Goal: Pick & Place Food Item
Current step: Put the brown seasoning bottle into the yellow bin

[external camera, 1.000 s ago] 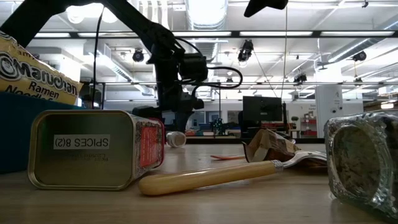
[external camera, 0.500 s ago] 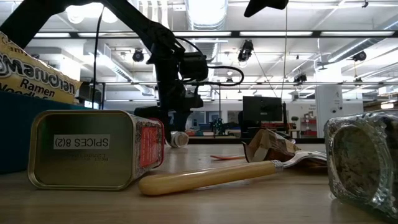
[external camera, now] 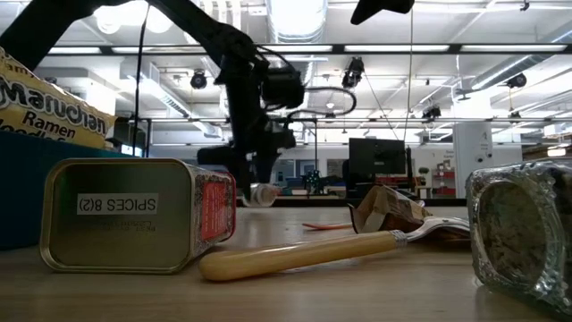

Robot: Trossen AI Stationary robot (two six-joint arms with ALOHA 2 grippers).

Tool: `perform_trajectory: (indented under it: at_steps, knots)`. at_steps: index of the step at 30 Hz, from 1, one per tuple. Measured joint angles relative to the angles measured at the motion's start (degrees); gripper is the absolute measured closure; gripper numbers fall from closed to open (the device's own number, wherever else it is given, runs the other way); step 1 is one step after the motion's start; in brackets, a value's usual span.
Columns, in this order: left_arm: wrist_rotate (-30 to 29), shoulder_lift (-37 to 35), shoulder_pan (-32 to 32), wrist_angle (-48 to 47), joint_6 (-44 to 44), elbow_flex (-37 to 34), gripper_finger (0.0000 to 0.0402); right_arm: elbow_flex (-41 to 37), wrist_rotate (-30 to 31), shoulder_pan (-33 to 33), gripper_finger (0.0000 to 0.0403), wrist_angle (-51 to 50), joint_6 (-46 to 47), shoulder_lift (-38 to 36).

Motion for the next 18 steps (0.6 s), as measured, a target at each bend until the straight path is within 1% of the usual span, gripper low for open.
perform_trajectory:
  at_steps: [6,9,11,14,15,18]
  knots:
    - [-0.26,-0.23,0.07,-1.67,-1.01,3.54,0.023,0.0,0.01,0.0,0.0147,0.0,0.01,0.0]
    - [0.01,-0.32,0.04,-3.4,-4.84,5.85,0.023,0.0,0.59,0.0,0.0147,0.06,0.32,0.01]
    - [1.85,-0.32,0.25,-5.76,-10.89,8.04,0.023,0.0,3.59,0.08,0.0147,0.11,0.99,-0.16]
    - [5.72,-0.45,1.25,-8.55,-23.36,11.7,0.0237,0.0,8.48,0.13,0.0147,0.74,1.98,-1.23]
    - [7.31,-0.52,1.7,-9.62,-27.71,12.91,0.0251,0.0,9.77,0.13,0.0147,1.33,1.95,-1.68]
    - [12.8,-0.97,3.05,-12.02,-38.92,15.81,0.0274,0.0,13.25,0.13,0.0147,4.13,0.85,-3.87]
